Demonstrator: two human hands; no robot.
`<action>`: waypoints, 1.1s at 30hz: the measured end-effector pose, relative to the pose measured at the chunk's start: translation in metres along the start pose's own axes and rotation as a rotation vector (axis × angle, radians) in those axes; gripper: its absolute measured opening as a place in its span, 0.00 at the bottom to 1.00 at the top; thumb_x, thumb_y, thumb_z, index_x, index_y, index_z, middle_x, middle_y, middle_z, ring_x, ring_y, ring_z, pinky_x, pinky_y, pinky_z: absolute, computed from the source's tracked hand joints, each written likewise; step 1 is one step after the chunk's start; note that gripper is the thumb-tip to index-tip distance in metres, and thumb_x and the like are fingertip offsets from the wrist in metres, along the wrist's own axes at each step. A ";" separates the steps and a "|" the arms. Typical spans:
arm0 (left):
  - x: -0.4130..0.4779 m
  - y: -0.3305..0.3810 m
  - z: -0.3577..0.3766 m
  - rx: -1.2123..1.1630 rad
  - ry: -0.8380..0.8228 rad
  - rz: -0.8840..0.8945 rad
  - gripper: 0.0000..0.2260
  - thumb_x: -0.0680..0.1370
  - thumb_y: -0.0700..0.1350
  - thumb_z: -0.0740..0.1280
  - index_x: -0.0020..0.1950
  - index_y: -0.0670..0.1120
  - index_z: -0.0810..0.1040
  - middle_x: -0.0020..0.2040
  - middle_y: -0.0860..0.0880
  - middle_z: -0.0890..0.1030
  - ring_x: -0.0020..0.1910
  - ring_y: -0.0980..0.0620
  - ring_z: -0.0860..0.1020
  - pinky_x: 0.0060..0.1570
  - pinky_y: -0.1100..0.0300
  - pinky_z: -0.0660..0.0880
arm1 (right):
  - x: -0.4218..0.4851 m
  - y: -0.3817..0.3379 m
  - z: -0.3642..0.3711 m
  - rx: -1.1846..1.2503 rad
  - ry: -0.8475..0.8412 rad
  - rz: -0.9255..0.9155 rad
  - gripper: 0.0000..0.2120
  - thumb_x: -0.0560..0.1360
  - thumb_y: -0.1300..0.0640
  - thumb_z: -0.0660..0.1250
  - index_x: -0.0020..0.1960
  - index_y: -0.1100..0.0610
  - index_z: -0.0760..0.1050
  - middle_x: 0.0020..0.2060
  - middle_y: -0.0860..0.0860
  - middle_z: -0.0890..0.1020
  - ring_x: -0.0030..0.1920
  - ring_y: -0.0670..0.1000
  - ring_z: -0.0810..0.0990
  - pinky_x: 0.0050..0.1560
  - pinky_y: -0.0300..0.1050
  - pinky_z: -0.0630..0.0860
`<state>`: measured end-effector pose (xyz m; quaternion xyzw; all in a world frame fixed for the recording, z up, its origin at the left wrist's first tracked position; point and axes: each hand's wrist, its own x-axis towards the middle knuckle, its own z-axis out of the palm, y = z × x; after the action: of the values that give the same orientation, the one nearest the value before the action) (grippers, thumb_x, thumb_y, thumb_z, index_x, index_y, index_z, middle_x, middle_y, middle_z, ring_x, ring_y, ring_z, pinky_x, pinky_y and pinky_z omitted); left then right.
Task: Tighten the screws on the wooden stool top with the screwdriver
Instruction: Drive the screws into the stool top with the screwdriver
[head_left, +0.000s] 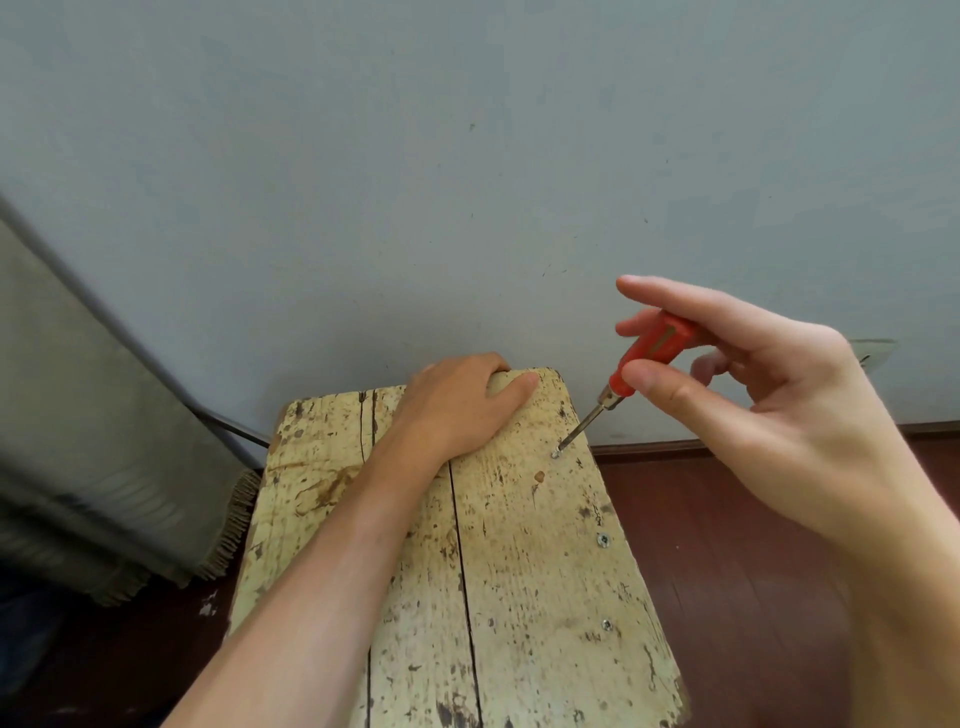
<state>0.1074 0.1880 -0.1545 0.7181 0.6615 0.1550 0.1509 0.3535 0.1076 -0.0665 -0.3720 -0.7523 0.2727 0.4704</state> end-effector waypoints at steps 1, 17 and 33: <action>0.000 0.000 0.000 0.001 -0.002 -0.002 0.26 0.78 0.73 0.53 0.62 0.58 0.79 0.53 0.58 0.82 0.54 0.51 0.79 0.51 0.51 0.71 | 0.000 0.001 -0.001 0.020 -0.015 0.003 0.22 0.79 0.54 0.72 0.73 0.44 0.79 0.55 0.47 0.87 0.62 0.53 0.85 0.51 0.49 0.77; 0.002 -0.001 0.001 -0.008 0.005 0.000 0.25 0.78 0.73 0.54 0.60 0.59 0.79 0.47 0.61 0.77 0.51 0.52 0.78 0.49 0.52 0.70 | 0.001 0.004 0.006 -0.038 0.088 -0.077 0.16 0.76 0.57 0.80 0.61 0.44 0.84 0.47 0.45 0.88 0.51 0.53 0.88 0.49 0.44 0.78; 0.002 -0.002 0.002 0.006 0.007 0.005 0.27 0.78 0.73 0.53 0.62 0.57 0.79 0.54 0.57 0.82 0.53 0.51 0.79 0.49 0.52 0.70 | -0.001 0.010 -0.005 0.110 -0.051 -0.055 0.19 0.79 0.60 0.74 0.69 0.47 0.82 0.55 0.50 0.88 0.59 0.56 0.88 0.60 0.62 0.82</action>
<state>0.1063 0.1898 -0.1567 0.7198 0.6605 0.1558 0.1461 0.3608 0.1129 -0.0724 -0.3176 -0.7580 0.3100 0.4781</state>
